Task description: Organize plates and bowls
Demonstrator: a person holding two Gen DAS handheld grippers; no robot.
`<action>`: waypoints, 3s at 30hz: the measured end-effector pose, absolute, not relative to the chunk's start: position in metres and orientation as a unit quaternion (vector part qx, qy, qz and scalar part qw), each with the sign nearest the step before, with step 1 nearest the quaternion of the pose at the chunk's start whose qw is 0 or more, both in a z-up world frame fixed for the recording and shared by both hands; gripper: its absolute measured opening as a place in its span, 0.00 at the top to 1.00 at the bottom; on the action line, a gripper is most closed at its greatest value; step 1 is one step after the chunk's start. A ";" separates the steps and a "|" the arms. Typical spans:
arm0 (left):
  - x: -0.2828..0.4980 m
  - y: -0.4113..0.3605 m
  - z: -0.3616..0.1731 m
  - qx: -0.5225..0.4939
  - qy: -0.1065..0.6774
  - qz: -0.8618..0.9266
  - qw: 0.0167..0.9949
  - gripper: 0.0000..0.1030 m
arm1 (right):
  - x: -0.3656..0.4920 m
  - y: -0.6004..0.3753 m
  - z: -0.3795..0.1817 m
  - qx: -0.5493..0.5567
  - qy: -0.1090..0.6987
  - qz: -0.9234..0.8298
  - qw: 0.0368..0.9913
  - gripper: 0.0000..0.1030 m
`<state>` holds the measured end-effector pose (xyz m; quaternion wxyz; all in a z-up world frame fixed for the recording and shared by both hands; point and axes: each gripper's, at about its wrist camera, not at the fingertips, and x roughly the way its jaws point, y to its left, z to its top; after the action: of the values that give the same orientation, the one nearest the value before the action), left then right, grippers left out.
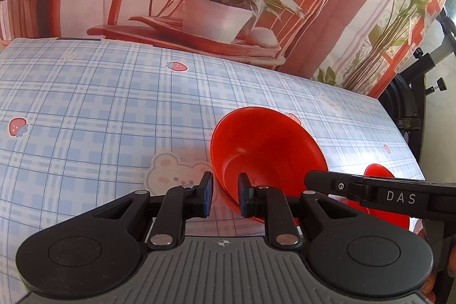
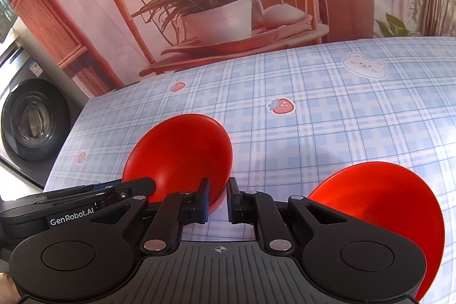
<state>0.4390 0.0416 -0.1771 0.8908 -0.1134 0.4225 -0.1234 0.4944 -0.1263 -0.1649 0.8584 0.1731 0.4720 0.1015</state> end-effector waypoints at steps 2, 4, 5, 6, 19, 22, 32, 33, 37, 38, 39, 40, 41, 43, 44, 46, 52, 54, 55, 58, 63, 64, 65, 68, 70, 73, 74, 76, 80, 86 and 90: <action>0.437 0.041 -0.175 -0.114 0.420 -0.123 0.892 0.83 | 0.493 -0.126 -0.163 0.171 0.469 0.100 0.861 0.90; 0.434 0.042 -0.173 -0.118 0.419 -0.123 0.892 0.83 | 0.491 -0.126 -0.160 0.175 0.464 0.099 0.863 0.91; 0.433 0.042 -0.171 -0.118 0.419 -0.124 0.892 0.83 | 0.489 -0.127 -0.158 0.179 0.461 0.098 0.864 0.91; 0.432 0.042 -0.169 -0.117 0.418 -0.124 0.892 0.83 | 0.487 -0.128 -0.157 0.183 0.458 0.098 0.864 0.91; 0.408 0.011 -0.122 -0.079 0.391 -0.139 0.907 0.83 | 0.452 -0.155 -0.127 0.225 0.413 0.091 0.878 0.91; 0.402 0.000 -0.118 -0.070 0.391 -0.141 0.907 0.83 | 0.442 -0.165 -0.122 0.234 0.404 0.087 0.880 0.91; 0.392 -0.041 -0.111 -0.037 0.393 -0.169 0.903 0.83 | 0.401 -0.205 -0.116 0.264 0.372 0.059 0.888 0.91; 0.392 -0.045 -0.111 -0.035 0.394 -0.171 0.902 0.83 | 0.399 -0.208 -0.116 0.267 0.371 0.056 0.888 0.91; 0.390 -0.057 -0.113 -0.026 0.397 -0.180 0.900 0.83 | 0.388 -0.222 -0.118 0.278 0.366 0.044 0.887 0.91; 0.389 -0.060 -0.114 -0.024 0.398 -0.181 0.899 0.83 | 0.385 -0.225 -0.118 0.279 0.364 0.041 0.888 0.91; 0.388 -0.064 -0.115 -0.022 0.399 -0.182 0.898 0.83 | 0.384 -0.228 -0.119 0.279 0.362 0.039 0.888 0.91; 0.388 -0.067 -0.116 -0.021 0.400 -0.182 0.898 0.83 | 0.381 -0.230 -0.119 0.279 0.361 0.036 0.889 0.91; 0.388 -0.071 -0.117 -0.019 0.401 -0.182 0.897 0.83 | 0.380 -0.233 -0.120 0.279 0.360 0.032 0.890 0.91; 0.388 -0.079 -0.119 -0.014 0.403 -0.184 0.896 0.83 | 0.376 -0.238 -0.121 0.278 0.358 0.025 0.891 0.91; 0.388 -0.082 -0.121 -0.012 0.404 -0.184 0.896 0.83 | 0.375 -0.240 -0.122 0.278 0.357 0.021 0.892 0.91; 0.388 -0.087 -0.123 -0.007 0.408 -0.186 0.894 0.82 | 0.373 -0.244 -0.124 0.276 0.356 0.014 0.893 0.91; 0.393 -0.103 -0.132 0.011 0.414 -0.181 0.892 0.82 | 0.368 -0.256 -0.135 0.290 0.355 0.003 0.889 0.91; 0.395 -0.108 -0.135 0.018 0.416 -0.174 0.892 0.82 | 0.367 -0.258 -0.139 0.294 0.356 -0.001 0.887 0.91; 0.396 -0.110 -0.136 0.022 0.417 -0.171 0.892 0.82 | 0.367 -0.258 -0.140 0.294 0.356 -0.002 0.887 0.91; 0.397 -0.115 -0.139 0.031 0.422 -0.168 0.890 0.82 | 0.366 -0.259 -0.143 0.291 0.355 -0.004 0.889 0.91; 0.397 -0.122 -0.143 0.043 0.425 -0.170 0.888 0.82 | 0.364 -0.266 -0.149 0.299 0.355 -0.005 0.886 0.91; 0.397 -0.124 -0.144 0.047 0.424 -0.170 0.888 0.82 | 0.364 -0.266 -0.150 0.298 0.354 -0.006 0.886 0.91; 0.397 -0.125 -0.144 0.049 0.424 -0.169 0.888 0.82 | 0.363 -0.266 -0.151 0.298 0.353 -0.006 0.887 0.91; 0.398 -0.125 -0.146 0.051 0.427 -0.164 0.888 0.82 | 0.364 -0.267 -0.152 0.299 0.353 -0.003 0.887 0.91; 0.399 -0.126 -0.149 0.054 0.429 -0.162 0.887 0.82 | 0.364 -0.267 -0.153 0.301 0.354 -0.001 0.885 0.90; 0.396 -0.129 -0.150 0.063 0.430 -0.158 0.887 0.81 | 0.363 -0.266 -0.154 0.297 0.355 -0.002 0.886 0.90; 0.396 -0.130 -0.151 0.064 0.429 -0.157 0.887 0.81 | 0.362 -0.265 -0.153 0.295 0.355 -0.003 0.887 0.90; 0.396 -0.131 -0.151 0.067 0.429 -0.156 0.887 0.81 | 0.361 -0.266 -0.154 0.295 0.354 -0.003 0.888 0.90; 0.396 -0.132 -0.150 0.071 0.430 -0.155 0.886 0.81 | 0.360 -0.267 -0.155 0.294 0.354 -0.004 0.888 0.90; 0.394 -0.134 -0.149 0.082 0.430 -0.143 0.888 0.78 | 0.357 -0.268 -0.154 0.291 0.349 -0.009 0.891 0.90; 0.387 -0.130 -0.137 0.065 0.406 -0.111 0.905 0.63 | 0.352 -0.269 -0.148 0.280 0.338 -0.015 0.898 0.89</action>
<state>0.3868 -0.1302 -0.1372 0.9050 0.0654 0.4055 -0.1108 0.3523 -0.2688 -0.1484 0.8984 0.2799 0.3381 -0.0147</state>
